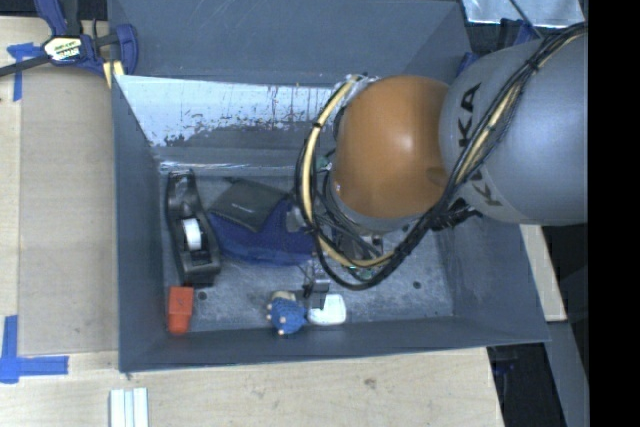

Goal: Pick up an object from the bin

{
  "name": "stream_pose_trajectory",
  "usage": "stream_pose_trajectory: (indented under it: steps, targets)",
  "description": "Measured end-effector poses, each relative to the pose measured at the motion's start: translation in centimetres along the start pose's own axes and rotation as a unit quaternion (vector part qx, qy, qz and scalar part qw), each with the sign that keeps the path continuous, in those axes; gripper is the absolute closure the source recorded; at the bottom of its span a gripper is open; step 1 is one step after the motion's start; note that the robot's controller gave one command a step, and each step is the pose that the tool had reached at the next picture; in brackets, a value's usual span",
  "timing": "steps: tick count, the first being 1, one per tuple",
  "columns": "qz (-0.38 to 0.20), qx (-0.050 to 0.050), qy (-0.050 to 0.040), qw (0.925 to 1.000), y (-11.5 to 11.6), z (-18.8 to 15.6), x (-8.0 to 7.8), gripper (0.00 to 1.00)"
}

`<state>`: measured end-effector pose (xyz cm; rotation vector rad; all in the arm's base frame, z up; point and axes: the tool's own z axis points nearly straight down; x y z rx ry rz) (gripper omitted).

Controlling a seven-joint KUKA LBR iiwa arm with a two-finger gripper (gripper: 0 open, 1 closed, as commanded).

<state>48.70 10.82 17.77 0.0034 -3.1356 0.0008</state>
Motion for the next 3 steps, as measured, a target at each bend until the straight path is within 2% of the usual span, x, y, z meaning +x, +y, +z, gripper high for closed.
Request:
stream_pose_trajectory:
  steps: [1, 2, 3]
  targets:
    - [-0.092, -0.001, -0.006, 0.9957, -0.9, 10.8, -8.1, 0.0]
    - [-0.092, -0.001, -0.0062, 0.9958, -1.0, 10.3, -8.1, 1.0]
    - [-0.101, 0.0, -0.0094, 0.9948, -2.5, -6.9, -9.3, 1.0]
